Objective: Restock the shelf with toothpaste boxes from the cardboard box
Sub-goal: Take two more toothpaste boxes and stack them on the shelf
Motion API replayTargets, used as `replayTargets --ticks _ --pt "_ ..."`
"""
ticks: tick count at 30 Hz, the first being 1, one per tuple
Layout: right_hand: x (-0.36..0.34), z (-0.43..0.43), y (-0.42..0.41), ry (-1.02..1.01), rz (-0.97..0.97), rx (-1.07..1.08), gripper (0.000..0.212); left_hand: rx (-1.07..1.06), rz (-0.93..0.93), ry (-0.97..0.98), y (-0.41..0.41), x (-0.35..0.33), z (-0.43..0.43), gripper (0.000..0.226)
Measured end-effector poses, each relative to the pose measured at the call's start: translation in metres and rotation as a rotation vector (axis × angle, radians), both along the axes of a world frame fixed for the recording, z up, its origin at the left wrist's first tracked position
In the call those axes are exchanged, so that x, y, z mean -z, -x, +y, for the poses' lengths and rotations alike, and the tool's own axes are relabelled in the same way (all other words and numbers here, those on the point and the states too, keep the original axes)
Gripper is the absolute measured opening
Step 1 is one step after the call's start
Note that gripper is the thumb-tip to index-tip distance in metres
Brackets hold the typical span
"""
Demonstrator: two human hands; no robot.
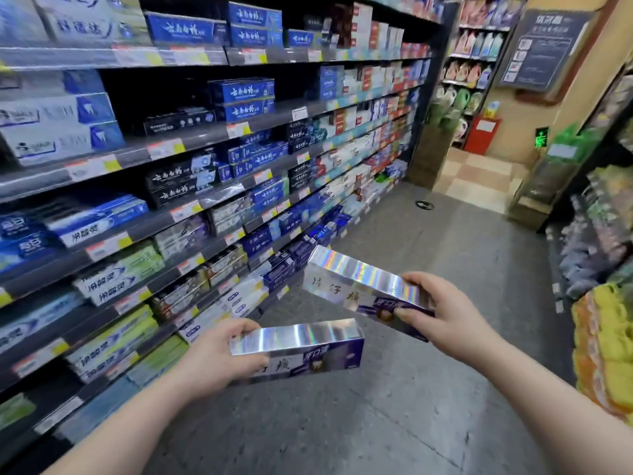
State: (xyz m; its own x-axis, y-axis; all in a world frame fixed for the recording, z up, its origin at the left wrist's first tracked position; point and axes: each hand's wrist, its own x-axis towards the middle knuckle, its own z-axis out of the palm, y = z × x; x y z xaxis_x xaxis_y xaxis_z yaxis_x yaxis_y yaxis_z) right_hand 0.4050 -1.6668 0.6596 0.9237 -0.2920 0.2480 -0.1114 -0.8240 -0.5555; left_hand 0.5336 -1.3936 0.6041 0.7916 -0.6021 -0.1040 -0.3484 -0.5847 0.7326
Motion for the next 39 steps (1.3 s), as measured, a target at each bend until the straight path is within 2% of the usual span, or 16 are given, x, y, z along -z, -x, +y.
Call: replayTargets --ticks 8,12,15,18,23,27,33,37,39 --pt "0.015 -0.091 -0.134 -0.037 0.056 -0.107 0.035 -0.153 0.065 -0.018 -0.098 0.021 -0.064 0.03" --pt "0.027 -0.132 -0.213 -0.017 0.064 -0.143 0.035 -0.214 0.076 -0.052 -0.174 0.037 -0.097 0.047" --pt "0.032 -0.161 -0.275 -0.008 0.061 -0.183 0.033 -0.219 0.08 -0.038 -0.231 0.04 -0.127 0.039" --pt "0.034 -0.189 -0.334 -0.009 0.078 -0.215 0.037 -0.238 0.128 0.028 -0.277 0.039 -0.155 0.036" --pt "0.047 -0.214 -0.435 0.004 0.106 -0.349 0.05 -0.3 0.181 -0.002 -0.332 0.048 -0.175 0.037" --pt "0.064 -0.209 -0.523 0.018 0.149 -0.539 0.056 -0.475 0.195 0.009 -0.351 0.066 -0.167 0.04" --pt "0.111 -0.16 -0.627 -0.018 0.237 -0.826 0.046 -0.772 0.302 0.226 -0.36 0.105 -0.147 0.056" --pt "0.154 -0.107 -0.668 0.032 0.209 -1.021 0.039 -0.881 0.204 0.23 -0.369 0.14 -0.123 0.064" --pt "0.181 -0.079 -0.682 0.056 0.206 -1.077 0.043 -0.943 0.145 0.236 -0.373 0.167 -0.105 0.068"
